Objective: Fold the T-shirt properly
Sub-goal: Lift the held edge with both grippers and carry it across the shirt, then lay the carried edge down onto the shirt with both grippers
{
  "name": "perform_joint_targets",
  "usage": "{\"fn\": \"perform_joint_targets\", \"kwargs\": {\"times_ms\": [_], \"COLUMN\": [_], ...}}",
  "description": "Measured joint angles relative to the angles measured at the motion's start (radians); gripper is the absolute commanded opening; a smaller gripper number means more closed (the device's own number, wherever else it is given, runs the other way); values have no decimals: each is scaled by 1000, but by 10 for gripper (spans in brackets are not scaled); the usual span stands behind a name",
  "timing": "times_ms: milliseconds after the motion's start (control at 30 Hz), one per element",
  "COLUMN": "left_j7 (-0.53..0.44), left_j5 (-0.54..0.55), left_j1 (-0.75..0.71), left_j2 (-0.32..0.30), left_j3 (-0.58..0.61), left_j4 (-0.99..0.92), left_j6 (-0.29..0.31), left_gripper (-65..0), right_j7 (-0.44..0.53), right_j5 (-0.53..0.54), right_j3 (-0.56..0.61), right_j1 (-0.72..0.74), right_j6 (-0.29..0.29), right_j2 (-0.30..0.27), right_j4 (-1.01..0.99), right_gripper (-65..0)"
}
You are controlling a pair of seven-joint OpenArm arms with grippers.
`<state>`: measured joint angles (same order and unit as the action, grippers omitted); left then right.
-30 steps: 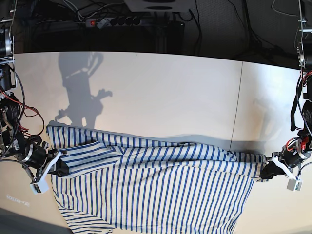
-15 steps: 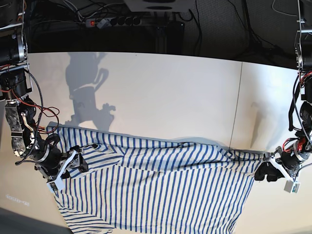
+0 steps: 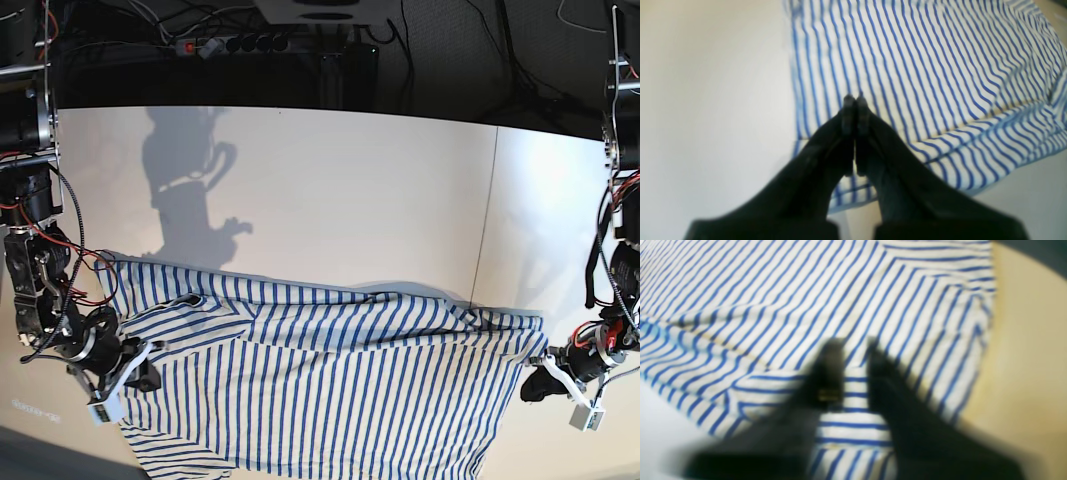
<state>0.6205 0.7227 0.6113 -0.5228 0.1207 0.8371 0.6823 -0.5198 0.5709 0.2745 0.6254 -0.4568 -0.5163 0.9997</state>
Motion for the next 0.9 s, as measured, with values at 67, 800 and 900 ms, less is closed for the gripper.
{"fn": "perform_joint_targets", "kwargs": {"times_ms": [67, 800, 900], "left_j7": [-2, 44, 45], "left_j5": [-49, -257, -257], "left_j1": [-1, 10, 10], "left_j2": [34, 71, 71], "left_j3": [0, 312, 312], "left_j4": [0, -102, -101], "left_j6": [0, -232, -232], "left_gripper": [-650, -650, -650], "right_j7": [-6, 81, 33], "right_j5": [-24, -45, -20], "right_j3": [1, -7, -10], "right_j1": [-7, -16, -29], "right_j6": [0, 1, 2], "right_j2": [38, 113, 111], "right_j4": [-19, -353, -343], "right_gripper": [-650, -650, -650]}}
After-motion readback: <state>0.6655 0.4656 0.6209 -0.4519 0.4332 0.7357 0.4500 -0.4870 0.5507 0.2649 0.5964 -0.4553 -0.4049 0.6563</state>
